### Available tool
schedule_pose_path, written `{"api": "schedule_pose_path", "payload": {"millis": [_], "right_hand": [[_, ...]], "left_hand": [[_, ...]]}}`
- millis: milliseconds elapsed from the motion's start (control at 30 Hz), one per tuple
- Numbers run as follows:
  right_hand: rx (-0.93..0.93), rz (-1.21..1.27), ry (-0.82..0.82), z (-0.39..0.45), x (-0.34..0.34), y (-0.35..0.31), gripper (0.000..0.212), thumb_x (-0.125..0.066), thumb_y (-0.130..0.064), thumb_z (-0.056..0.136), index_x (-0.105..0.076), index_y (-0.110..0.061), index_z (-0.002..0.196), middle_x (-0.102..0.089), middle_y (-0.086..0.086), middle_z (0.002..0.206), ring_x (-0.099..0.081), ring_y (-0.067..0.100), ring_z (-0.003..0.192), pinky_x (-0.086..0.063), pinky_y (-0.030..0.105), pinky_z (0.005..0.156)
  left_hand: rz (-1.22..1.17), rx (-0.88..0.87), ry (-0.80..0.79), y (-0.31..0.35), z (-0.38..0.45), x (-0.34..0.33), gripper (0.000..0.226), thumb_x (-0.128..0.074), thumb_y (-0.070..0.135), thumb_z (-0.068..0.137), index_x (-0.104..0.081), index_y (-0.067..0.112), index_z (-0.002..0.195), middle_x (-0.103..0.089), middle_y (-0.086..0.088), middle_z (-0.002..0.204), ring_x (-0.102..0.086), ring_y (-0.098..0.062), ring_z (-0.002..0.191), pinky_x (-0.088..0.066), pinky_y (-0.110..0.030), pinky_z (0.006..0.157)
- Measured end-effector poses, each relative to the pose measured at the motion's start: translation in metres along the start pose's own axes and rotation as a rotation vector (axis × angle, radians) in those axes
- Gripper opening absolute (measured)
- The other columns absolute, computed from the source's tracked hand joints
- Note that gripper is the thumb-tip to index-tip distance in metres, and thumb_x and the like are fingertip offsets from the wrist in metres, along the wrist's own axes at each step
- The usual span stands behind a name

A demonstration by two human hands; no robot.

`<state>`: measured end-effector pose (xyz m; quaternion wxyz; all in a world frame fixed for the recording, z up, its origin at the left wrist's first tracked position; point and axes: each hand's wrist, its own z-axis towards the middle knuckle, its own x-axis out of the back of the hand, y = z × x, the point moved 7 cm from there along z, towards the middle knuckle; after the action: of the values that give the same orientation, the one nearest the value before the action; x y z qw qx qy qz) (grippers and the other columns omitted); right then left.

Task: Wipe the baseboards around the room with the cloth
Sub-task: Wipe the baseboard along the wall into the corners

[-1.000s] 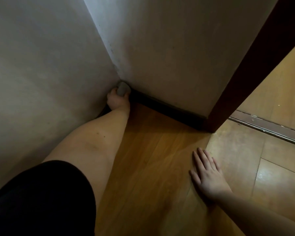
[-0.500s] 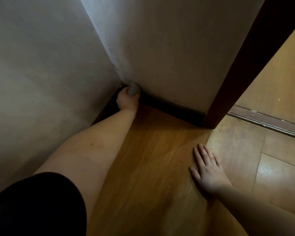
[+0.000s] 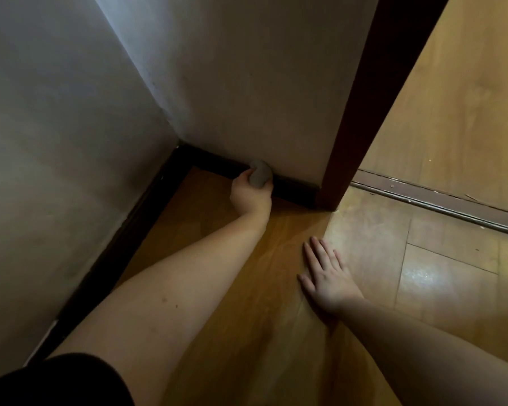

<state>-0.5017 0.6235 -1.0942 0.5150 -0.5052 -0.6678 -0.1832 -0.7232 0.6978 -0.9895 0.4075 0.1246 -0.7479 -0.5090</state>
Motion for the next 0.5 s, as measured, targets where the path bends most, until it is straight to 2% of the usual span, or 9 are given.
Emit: {"api": "schedule_pose_path", "payload": {"millis": [67,133,300,500], "right_hand": [[-0.009,0.004,0.004,0.0,0.0,-0.001,0.074,-0.016,-0.065,0.097,0.015,-0.029,0.155,0.034,-0.009,0.151,0.035,0.01,0.139,0.02,0.033,0.113],[-0.017,0.006,0.013,-0.001,0.001,-0.002,0.074,-0.016,-0.064,0.098,0.014,-0.029,0.155,0.033,-0.009,0.152,0.033,0.01,0.14,0.02,0.033,0.113],[-0.016,0.016,0.063,-0.005,0.005,-0.004,0.07,-0.017,-0.062,0.099,0.009,-0.03,0.156,0.027,-0.011,0.153,0.031,0.009,0.141,0.019,0.03,0.112],[0.029,0.002,0.083,-0.013,0.007,-0.001,0.067,-0.015,-0.06,0.1,0.004,-0.031,0.157,0.013,-0.009,0.163,0.027,0.007,0.142,0.017,0.028,0.113]], "left_hand": [[0.016,-0.054,-0.045,0.007,-0.017,-0.011,0.039,-0.077,0.025,0.081,-0.068,0.016,0.118,-0.066,-0.006,0.117,-0.064,-0.025,0.107,-0.052,-0.034,0.089],[0.039,-0.091,-0.096,0.012,-0.035,-0.025,0.043,-0.079,0.025,0.08,-0.068,0.014,0.12,-0.065,-0.007,0.121,-0.063,-0.024,0.109,-0.05,-0.032,0.092],[0.074,-0.115,-0.15,0.016,-0.054,-0.038,0.047,-0.078,0.03,0.083,-0.064,0.017,0.126,-0.059,-0.004,0.129,-0.059,-0.021,0.113,-0.044,-0.024,0.085],[0.201,-0.267,-0.256,0.019,-0.058,-0.04,0.046,-0.076,0.032,0.084,-0.064,0.016,0.126,-0.06,-0.005,0.128,-0.058,-0.022,0.114,-0.045,-0.028,0.092]]}}
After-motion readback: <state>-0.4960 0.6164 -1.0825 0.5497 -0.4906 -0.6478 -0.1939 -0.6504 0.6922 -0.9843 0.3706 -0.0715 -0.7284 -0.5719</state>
